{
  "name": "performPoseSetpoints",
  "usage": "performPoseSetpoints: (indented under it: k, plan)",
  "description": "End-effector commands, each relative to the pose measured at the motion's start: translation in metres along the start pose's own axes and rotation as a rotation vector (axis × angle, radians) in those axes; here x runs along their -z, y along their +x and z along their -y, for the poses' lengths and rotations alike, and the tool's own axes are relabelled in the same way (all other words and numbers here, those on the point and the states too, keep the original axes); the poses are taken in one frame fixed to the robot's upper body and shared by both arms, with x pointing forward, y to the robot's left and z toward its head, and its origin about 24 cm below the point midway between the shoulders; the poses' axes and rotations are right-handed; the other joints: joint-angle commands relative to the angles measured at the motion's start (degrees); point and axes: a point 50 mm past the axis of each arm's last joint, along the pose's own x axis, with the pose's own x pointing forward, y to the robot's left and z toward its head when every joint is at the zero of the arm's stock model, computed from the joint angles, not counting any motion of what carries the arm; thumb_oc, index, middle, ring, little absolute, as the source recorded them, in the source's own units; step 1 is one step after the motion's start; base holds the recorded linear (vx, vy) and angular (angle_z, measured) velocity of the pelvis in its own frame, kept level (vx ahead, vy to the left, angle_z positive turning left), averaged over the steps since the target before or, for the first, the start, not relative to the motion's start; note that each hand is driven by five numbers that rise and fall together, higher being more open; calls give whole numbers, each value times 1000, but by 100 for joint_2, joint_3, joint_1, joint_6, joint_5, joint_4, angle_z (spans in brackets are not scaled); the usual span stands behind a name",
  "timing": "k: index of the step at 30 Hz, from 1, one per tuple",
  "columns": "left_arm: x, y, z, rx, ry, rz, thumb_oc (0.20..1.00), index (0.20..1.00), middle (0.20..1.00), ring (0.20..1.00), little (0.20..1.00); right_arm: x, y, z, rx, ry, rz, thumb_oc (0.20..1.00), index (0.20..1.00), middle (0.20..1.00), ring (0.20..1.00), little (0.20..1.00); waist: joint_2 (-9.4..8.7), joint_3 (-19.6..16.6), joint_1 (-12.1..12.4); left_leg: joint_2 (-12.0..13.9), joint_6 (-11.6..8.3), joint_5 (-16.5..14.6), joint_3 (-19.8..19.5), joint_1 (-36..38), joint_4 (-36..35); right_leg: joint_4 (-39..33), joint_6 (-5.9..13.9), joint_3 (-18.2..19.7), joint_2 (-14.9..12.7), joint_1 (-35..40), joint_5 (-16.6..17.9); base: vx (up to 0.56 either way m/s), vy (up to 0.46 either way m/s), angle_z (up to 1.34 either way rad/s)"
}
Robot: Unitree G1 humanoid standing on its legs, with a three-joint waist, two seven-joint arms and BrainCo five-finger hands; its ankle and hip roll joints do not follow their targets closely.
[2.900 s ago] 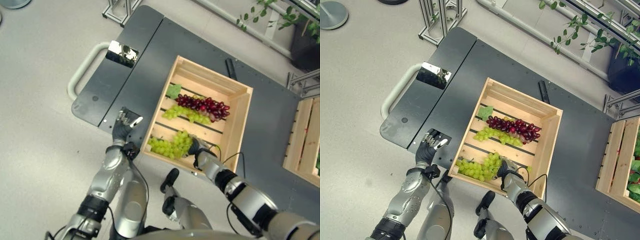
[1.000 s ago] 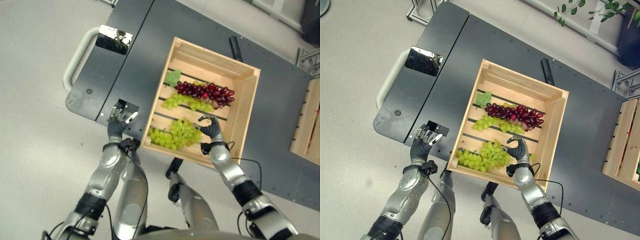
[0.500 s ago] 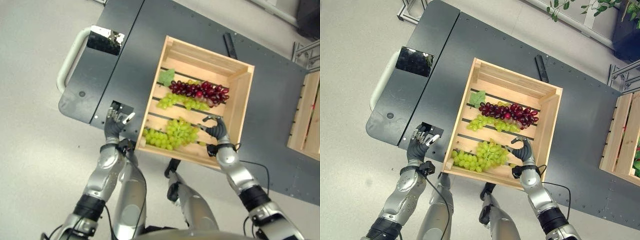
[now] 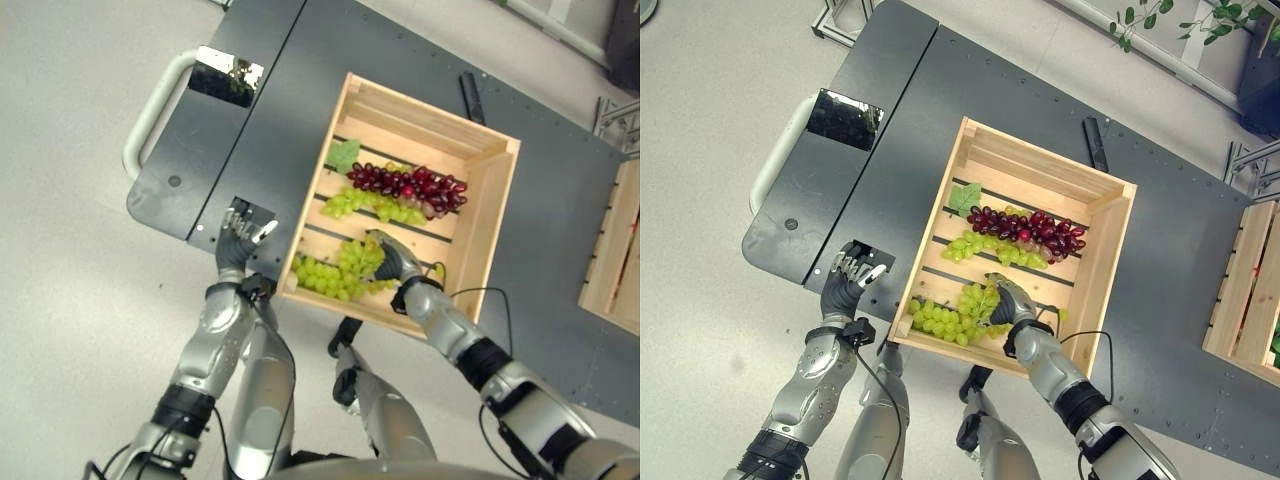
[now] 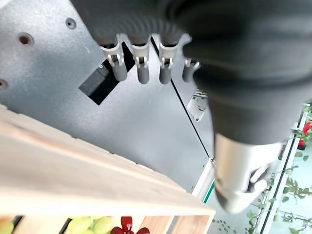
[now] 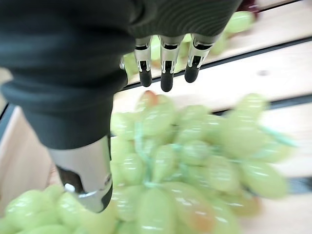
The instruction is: Pick up the fruits from the basket on one side to the basket on the other side
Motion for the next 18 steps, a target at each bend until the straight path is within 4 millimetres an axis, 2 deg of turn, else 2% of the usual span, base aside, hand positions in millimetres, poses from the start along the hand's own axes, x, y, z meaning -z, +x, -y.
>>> performPoseSetpoints:
  k: [1,9,11,12,13,14,15,16,17,18]
  plan:
    - [-20,-3,14,84,29,103,1000,1000,1000,1000,1000,-18,3,-3,-22,-52,62,1000,1000,1000,1000,1000,-286,-12,170,-100,237,255,-5,-8,-639,458,464,4,-516,-152,-410,-3,-17,3]
    - [-20,-1,17,86,20,101,1000,1000,1000,1000,1000,-19,5,-27,-109,-136,30,1000,1000,1000,1000,1000,-298,-12,204,-124,228,263,-16,-30,-631,431,463,-18,-509,-132,-404,0,0,0]
    - [-18,-2,21,96,8,94,1000,1000,1000,1000,1000,-6,4,-38,-150,-227,-31,1000,1000,1000,1000,1000,-285,-12,213,-128,229,260,-24,-42,-633,427,463,-25,-517,-137,-396,0,0,0]
    - [-19,-2,21,95,8,95,1000,1000,1000,1000,1000,-6,4,-38,-150,-228,-31,1000,1000,1000,1000,1000,-285,-12,211,-127,229,260,-25,-42,-633,427,464,-26,-517,-136,-396,0,0,0]
    - [-18,-1,23,105,3,89,1000,1000,1000,1000,1000,7,3,-47,-197,-325,-87,1000,1000,1000,1000,1000,-261,-12,234,-141,229,260,-36,-49,-633,429,460,-37,-518,-136,-399,0,0,0]
    - [-17,-2,25,114,1,86,1000,1000,1000,1000,1000,11,2,-51,-219,-353,-108,1000,1000,1000,1000,1000,-247,-12,244,-144,228,260,-42,-57,-636,430,458,-43,-518,-139,-400,0,0,0]
    - [-17,-2,25,114,2,86,1000,1000,1000,1000,1000,11,2,-51,-219,-353,-108,1000,1000,1000,1000,1000,-248,-12,243,-143,227,260,-44,-58,-636,430,458,-45,-517,-140,-400,0,0,0]
    - [-16,-2,27,131,3,78,1000,1000,1000,1000,1000,23,-1,-57,-260,-420,-167,1000,1000,1000,1000,1000,-212,-12,273,-149,222,267,-53,-79,-642,434,458,-78,-522,-143,-401,0,0,0]
    - [-16,-2,27,132,4,79,1000,1000,1000,1000,1000,23,-1,-57,-259,-420,-166,1000,1000,1000,1000,1000,-211,-12,270,-149,222,267,-57,-82,-641,434,458,-82,-521,-143,-401,9,-8,5]
    - [-15,-1,30,145,1,74,1000,1000,1000,1000,1000,34,-3,-58,-280,-471,-210,1000,1000,1000,1000,1000,-172,-12,292,-158,221,275,-88,-112,-644,447,455,-97,-522,-163,-408,4,3,6]
